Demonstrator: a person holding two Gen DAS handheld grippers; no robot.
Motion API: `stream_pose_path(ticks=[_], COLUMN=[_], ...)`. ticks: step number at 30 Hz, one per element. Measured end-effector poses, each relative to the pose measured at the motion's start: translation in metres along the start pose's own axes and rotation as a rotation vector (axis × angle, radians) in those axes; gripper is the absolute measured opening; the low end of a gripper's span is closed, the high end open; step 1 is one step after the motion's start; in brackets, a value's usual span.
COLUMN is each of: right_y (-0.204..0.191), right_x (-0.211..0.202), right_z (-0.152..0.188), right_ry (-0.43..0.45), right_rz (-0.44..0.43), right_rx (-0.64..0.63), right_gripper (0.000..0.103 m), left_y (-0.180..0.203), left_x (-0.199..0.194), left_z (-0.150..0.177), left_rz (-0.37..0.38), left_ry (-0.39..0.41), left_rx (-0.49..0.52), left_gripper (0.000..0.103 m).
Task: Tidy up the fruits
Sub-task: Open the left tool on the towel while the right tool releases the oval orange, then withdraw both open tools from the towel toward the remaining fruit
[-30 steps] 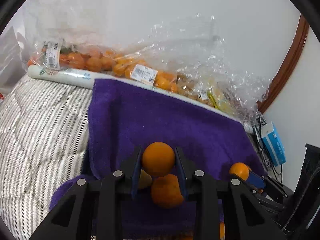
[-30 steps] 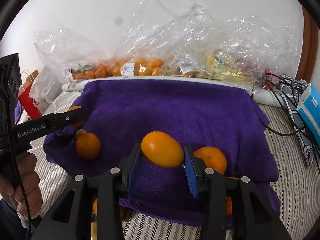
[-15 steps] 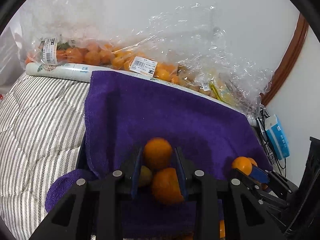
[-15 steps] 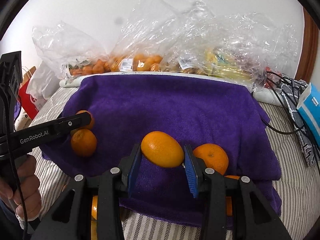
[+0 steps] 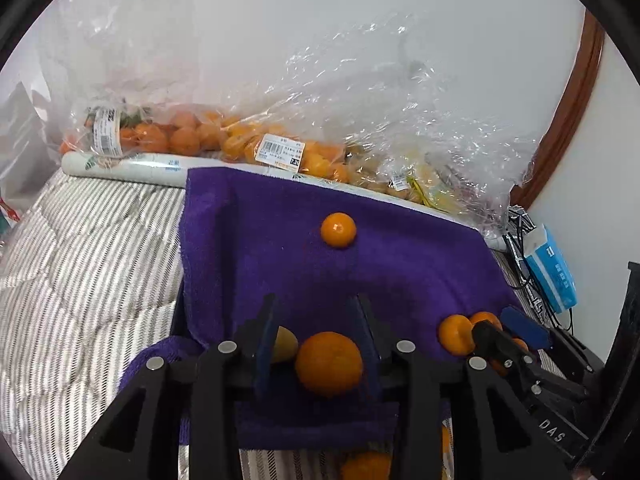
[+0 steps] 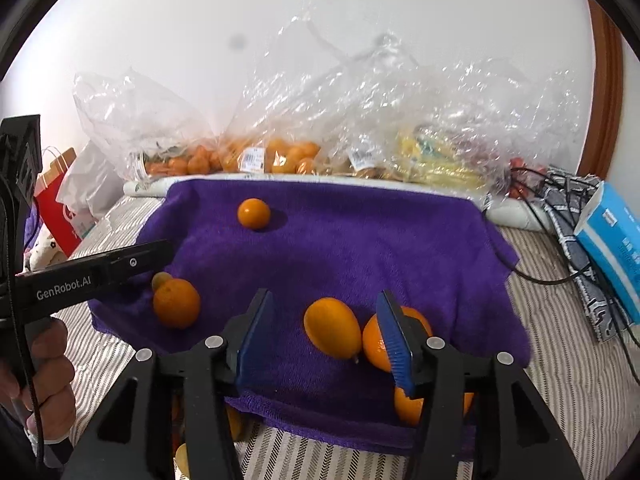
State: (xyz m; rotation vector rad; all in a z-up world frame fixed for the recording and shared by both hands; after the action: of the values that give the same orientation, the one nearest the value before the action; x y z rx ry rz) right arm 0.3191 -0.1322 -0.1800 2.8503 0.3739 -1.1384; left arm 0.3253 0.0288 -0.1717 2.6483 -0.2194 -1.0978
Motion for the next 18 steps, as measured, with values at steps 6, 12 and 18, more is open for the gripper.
stream_pose_path(ticks=[6,12,18], right_y=[-0.001,-0.014,-0.033], right_x=[-0.021,-0.055,-0.071], right_z=[-0.002,0.011,0.035], right_ry=[-0.011,0.012,-0.024], right_rz=[0.003,0.04,-0.005], right_rx=[0.041,-0.019,-0.028], right_gripper=[0.054,0.054,0.052], left_y=[0.009,0.014,-0.006], left_x=[-0.017,-0.048,-0.069], left_z=[0.006,0.021,0.043], left_rz=[0.005,-0.01,-0.077], left_ry=[-0.03,-0.015,-0.047], left_rx=[0.018,0.051,0.049], left_gripper=[0.036,0.039,0.039])
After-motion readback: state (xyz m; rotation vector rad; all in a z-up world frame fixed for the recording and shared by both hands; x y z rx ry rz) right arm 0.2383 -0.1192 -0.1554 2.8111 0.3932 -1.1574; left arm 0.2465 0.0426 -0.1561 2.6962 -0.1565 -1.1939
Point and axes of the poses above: each gripper's, at about its wrist camera, not at the fingertips, and x roughly the way its jaws point, y to its right, z to its underside, the point moved 8 cm from there along x, roughly the way its jaws point, and after that the axes turned 3 degrees about z, right-handed, at the moved point
